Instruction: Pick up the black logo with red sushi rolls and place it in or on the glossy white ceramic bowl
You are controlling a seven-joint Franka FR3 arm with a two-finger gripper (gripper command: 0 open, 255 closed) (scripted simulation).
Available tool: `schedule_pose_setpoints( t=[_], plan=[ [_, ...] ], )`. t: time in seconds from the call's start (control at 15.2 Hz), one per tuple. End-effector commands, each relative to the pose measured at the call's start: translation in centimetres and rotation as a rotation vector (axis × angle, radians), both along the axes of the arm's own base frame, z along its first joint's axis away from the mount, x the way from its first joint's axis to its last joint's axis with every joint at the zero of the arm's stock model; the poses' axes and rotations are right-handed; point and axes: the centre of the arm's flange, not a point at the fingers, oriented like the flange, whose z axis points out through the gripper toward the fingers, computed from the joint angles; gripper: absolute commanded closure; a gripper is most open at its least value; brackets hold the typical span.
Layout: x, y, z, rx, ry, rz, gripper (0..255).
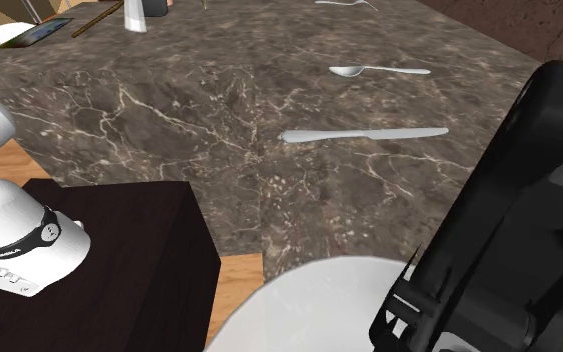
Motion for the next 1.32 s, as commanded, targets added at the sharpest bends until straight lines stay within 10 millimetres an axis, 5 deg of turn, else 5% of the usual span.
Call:
schedule_pose_setpoints(
  t=[0.0, 0.59, 0.66, 0.99, 1.25],
  plan=[
    [0.0, 0.0, -1.1, 0.0, 0.0, 0.0, 255],
    [0.0, 0.0, -1.9, 0.0, 0.0, 0.0, 255],
    [0.0, 0.0, -1.9, 0.0, 0.0, 0.0, 0],
    [0.0, 0.0, -1.9, 0.0, 0.0, 0.0, 0],
    [-0.5, -0.1, 3.1, 0.0, 0.0, 0.0, 0]
  ],
)
